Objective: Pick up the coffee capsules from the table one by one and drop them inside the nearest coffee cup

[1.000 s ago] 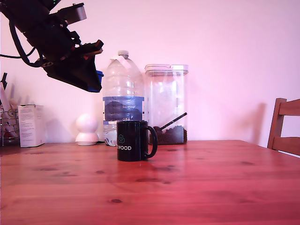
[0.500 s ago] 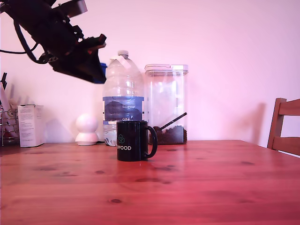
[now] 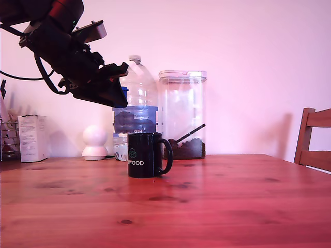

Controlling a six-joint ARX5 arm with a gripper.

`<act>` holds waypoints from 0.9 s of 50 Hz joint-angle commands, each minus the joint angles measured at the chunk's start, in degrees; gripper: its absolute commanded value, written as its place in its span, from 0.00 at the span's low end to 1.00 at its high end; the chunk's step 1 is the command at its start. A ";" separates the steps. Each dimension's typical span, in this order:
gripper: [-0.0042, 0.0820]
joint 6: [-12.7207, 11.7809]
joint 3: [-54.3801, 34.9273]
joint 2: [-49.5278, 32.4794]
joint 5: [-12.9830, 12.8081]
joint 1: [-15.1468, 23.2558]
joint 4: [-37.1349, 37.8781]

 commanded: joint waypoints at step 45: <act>0.23 1.88 35.71 22.86 1.38 -1.20 -29.03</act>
